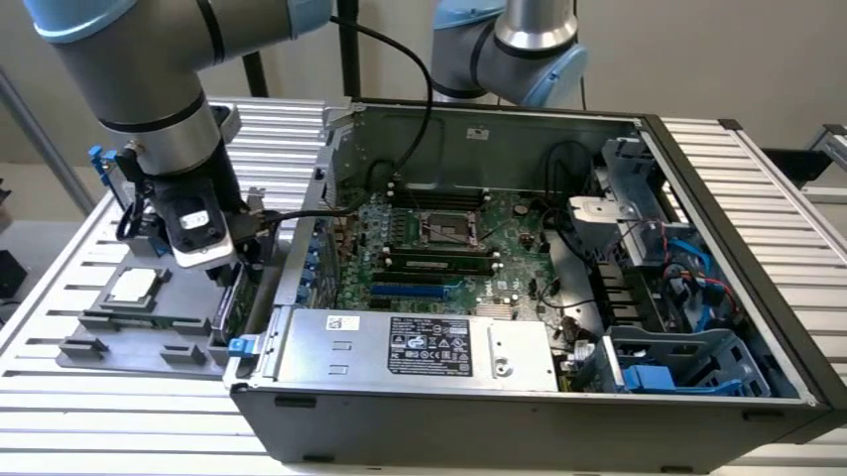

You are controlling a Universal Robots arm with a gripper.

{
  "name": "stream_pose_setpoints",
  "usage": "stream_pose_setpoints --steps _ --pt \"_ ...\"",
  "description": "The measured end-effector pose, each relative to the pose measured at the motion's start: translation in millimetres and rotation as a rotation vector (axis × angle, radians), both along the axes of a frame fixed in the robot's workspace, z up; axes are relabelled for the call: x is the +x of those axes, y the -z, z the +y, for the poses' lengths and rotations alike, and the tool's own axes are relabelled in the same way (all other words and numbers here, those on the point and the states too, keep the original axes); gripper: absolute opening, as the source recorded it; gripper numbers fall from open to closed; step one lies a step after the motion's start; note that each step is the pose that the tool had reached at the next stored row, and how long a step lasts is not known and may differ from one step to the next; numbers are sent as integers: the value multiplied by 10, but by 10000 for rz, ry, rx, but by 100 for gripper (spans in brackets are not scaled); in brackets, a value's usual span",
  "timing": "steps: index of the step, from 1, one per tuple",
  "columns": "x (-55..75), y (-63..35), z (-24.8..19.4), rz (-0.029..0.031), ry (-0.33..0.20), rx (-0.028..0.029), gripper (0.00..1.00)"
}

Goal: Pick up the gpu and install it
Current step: 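Pick up the gpu and move the gpu toward the slot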

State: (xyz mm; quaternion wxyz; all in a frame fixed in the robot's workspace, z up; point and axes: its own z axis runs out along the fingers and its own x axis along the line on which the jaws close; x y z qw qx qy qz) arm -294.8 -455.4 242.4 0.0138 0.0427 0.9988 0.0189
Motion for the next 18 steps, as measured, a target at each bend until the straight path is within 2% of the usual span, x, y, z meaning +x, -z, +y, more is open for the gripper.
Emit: stream_pose_setpoints --steps 18 --pt "16 31 46 -15 -1 3 100"
